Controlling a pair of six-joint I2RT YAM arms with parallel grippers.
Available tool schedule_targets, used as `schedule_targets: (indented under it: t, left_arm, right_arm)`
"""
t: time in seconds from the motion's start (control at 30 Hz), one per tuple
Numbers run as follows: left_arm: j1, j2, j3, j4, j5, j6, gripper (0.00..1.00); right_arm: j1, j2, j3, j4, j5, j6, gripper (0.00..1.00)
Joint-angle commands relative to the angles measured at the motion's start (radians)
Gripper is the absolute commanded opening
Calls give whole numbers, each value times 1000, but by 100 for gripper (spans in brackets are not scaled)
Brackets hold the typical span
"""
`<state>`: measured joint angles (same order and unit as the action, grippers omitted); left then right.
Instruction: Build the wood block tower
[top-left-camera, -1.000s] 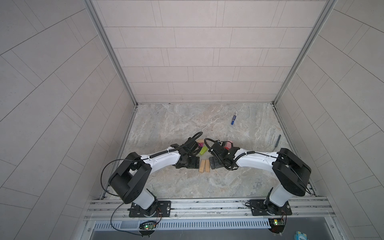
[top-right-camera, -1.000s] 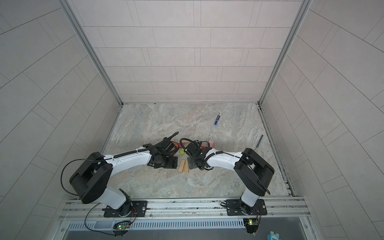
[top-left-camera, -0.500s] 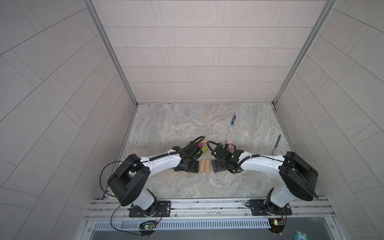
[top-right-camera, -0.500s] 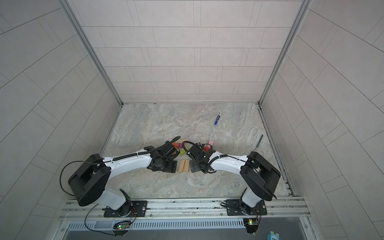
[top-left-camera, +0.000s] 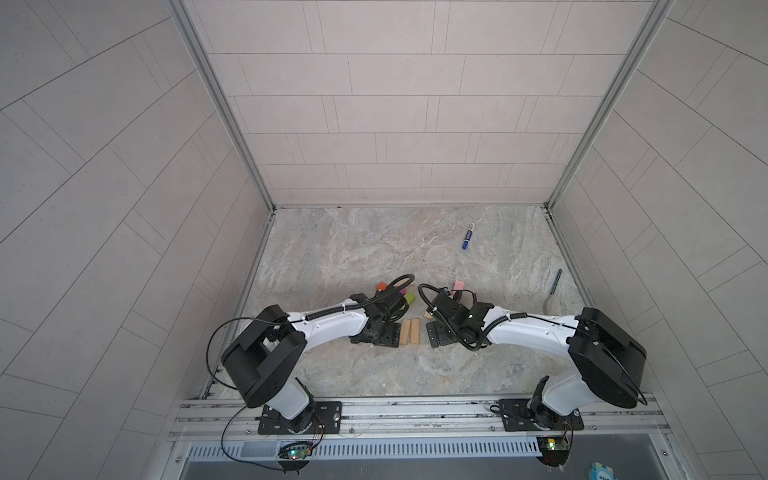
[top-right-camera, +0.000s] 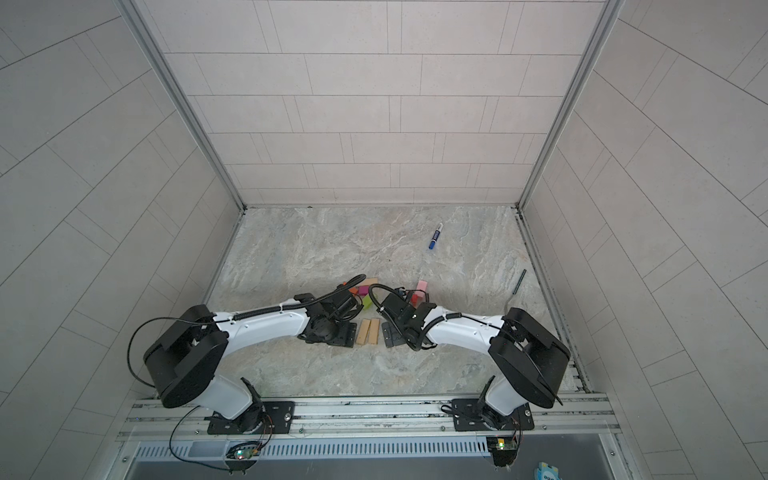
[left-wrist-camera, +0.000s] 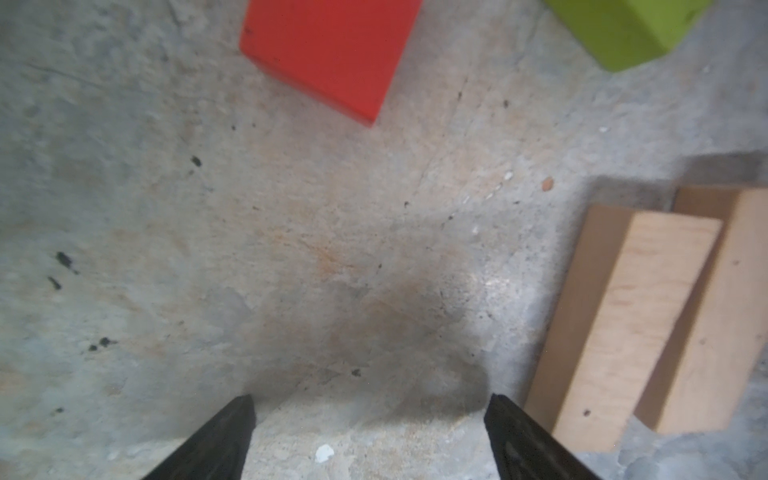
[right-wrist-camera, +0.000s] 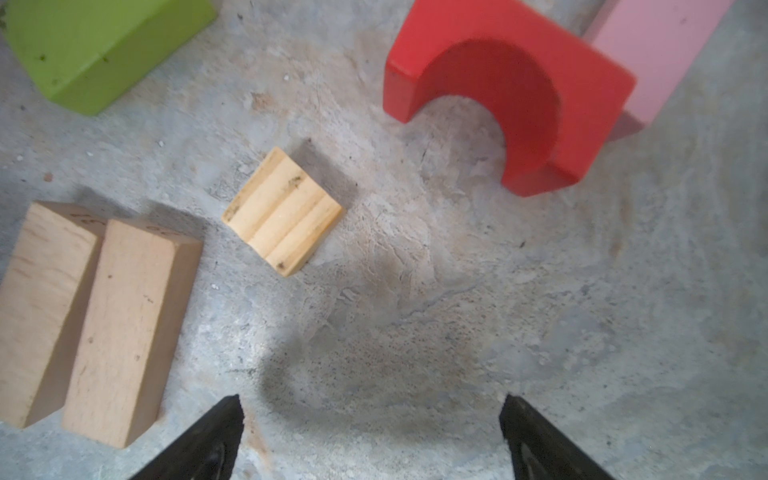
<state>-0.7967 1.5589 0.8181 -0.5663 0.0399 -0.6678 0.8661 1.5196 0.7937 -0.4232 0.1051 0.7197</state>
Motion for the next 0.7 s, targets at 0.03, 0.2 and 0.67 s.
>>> schedule_targets:
  t: [0.03,0.2,0.67]
  left_arm:
    - [-15,25,18,6,18,-22,94]
    - [-27,34,21,15,27,-32,94]
    - [-41,56,37,34,40,-41,94]
  right_arm:
    - [7,-24,-9,-19,13,23,98]
    - [7,-21,-11,-12,12,24,98]
    - [7,-13,-13,-9,12,23,98]
